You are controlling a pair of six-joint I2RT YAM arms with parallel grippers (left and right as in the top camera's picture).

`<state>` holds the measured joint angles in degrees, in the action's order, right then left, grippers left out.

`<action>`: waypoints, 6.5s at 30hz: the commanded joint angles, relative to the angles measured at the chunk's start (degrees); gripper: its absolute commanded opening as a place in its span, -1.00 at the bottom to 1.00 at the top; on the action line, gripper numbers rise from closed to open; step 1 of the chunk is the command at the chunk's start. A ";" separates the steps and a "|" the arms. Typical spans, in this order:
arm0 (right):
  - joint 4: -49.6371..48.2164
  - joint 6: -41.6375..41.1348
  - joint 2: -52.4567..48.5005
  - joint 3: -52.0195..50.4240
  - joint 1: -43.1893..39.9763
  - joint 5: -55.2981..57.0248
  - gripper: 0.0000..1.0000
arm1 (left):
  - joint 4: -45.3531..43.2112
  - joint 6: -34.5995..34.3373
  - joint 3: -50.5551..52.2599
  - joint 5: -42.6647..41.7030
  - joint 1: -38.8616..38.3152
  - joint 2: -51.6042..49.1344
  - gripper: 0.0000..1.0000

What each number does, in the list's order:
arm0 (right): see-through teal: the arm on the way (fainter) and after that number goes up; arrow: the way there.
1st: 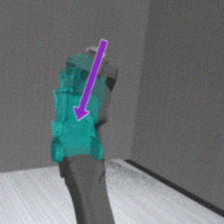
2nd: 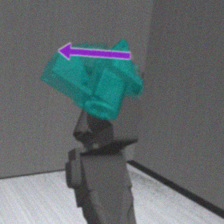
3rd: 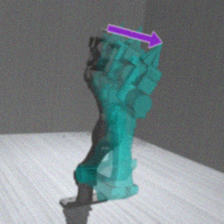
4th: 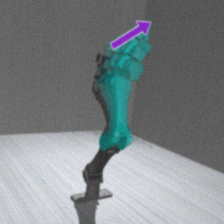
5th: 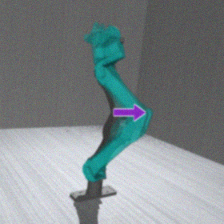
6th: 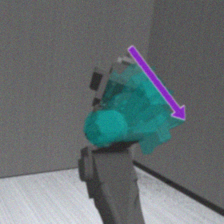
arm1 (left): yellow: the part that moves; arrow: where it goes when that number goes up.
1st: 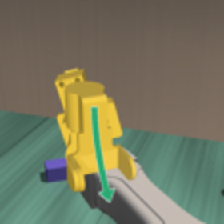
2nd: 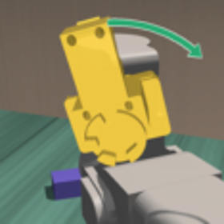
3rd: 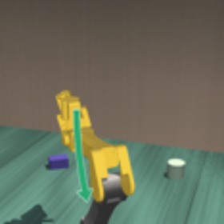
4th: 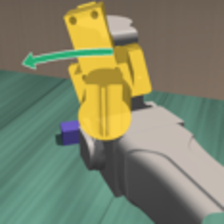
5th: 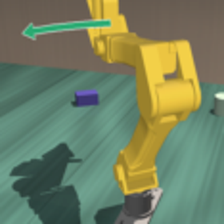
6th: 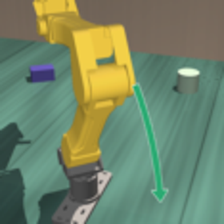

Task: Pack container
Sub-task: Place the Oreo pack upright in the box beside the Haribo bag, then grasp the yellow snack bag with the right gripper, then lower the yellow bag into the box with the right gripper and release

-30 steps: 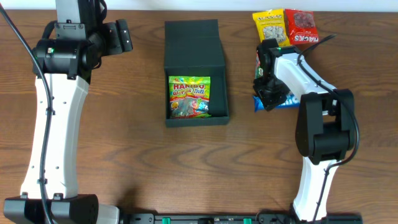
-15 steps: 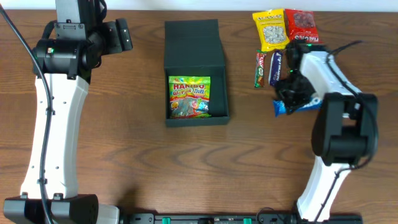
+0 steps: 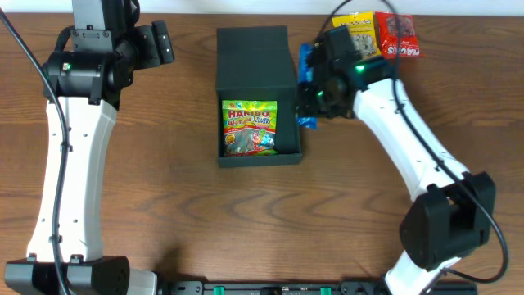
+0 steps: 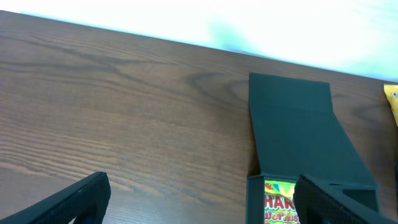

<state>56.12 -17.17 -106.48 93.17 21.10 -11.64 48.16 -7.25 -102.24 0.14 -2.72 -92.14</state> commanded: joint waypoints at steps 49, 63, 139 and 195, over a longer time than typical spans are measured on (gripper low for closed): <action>-6.95 -6.45 -2.86 5.22 -7.30 26.10 0.86 | 1.09 0.87 0.17 0.02 0.17 0.48 0.90; -26.91 7.54 -20.52 16.31 -18.36 12.59 0.96 | 1.07 0.85 0.17 0.00 0.17 0.48 0.90; 3.63 -18.80 12.39 -3.04 3.50 18.80 -0.97 | 0.22 2.12 0.17 -0.04 0.17 0.50 0.90; -22.71 -3.82 -15.87 -3.98 18.93 5.35 -0.98 | 2.16 2.12 0.17 0.00 0.17 0.50 0.90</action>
<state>32.84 -24.62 -120.92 89.34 40.01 -3.01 50.06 -5.91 -102.24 0.16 -2.72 -92.14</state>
